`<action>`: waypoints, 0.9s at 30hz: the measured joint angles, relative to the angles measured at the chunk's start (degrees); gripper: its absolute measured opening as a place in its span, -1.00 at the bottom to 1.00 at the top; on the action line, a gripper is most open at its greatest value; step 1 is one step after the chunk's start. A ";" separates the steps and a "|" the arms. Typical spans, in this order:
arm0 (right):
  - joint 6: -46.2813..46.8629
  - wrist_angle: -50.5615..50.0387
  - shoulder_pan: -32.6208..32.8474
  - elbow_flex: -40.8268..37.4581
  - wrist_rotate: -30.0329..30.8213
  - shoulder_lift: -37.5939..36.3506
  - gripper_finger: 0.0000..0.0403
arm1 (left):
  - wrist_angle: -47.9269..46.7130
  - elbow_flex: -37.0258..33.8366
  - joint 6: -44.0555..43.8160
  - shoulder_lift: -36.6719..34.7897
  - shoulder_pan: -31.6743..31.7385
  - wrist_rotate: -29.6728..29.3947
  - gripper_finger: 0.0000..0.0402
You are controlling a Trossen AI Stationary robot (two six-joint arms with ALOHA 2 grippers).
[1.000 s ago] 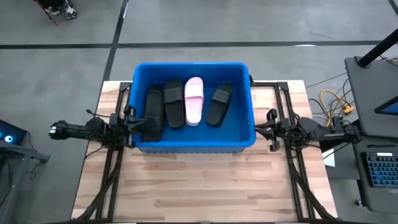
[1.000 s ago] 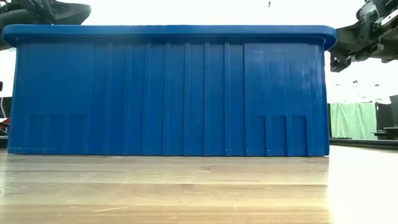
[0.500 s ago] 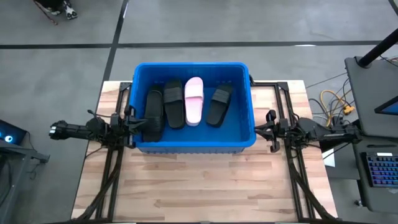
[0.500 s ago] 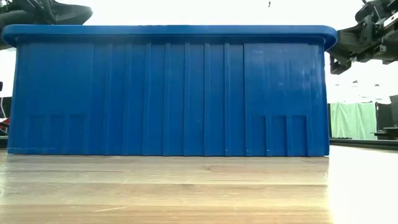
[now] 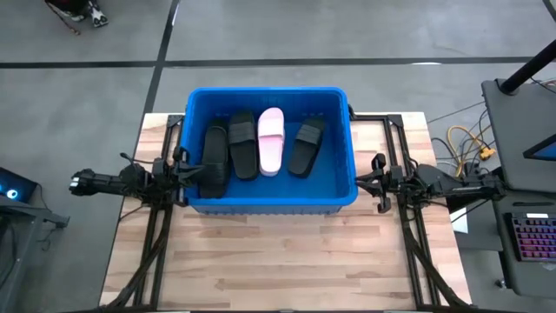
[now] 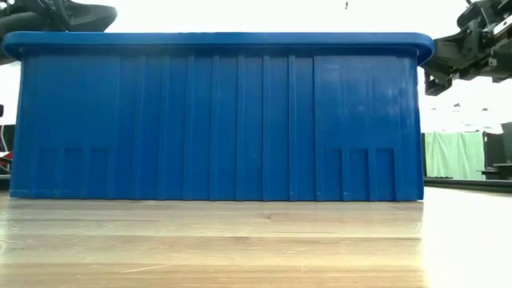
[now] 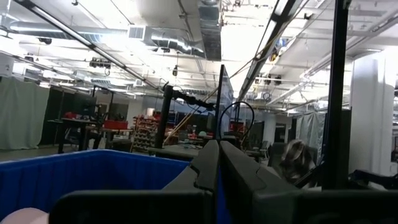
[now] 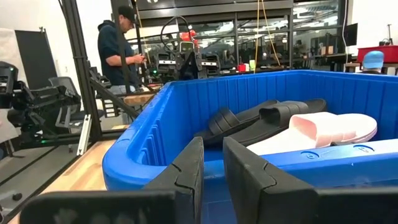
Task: Pick and place slides into bin
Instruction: Return to Home Position
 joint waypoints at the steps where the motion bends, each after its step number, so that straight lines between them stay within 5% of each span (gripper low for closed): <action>1: 0.02 0.02 0.00 0.00 0.00 0.00 -0.73 | 0.33 0.00 -0.02 -0.07 0.00 0.00 -1.00; 27: -0.01 0.18 0.00 -0.04 0.00 0.00 -0.73 | 1.67 0.02 0.22 -0.01 -0.01 0.09 -1.00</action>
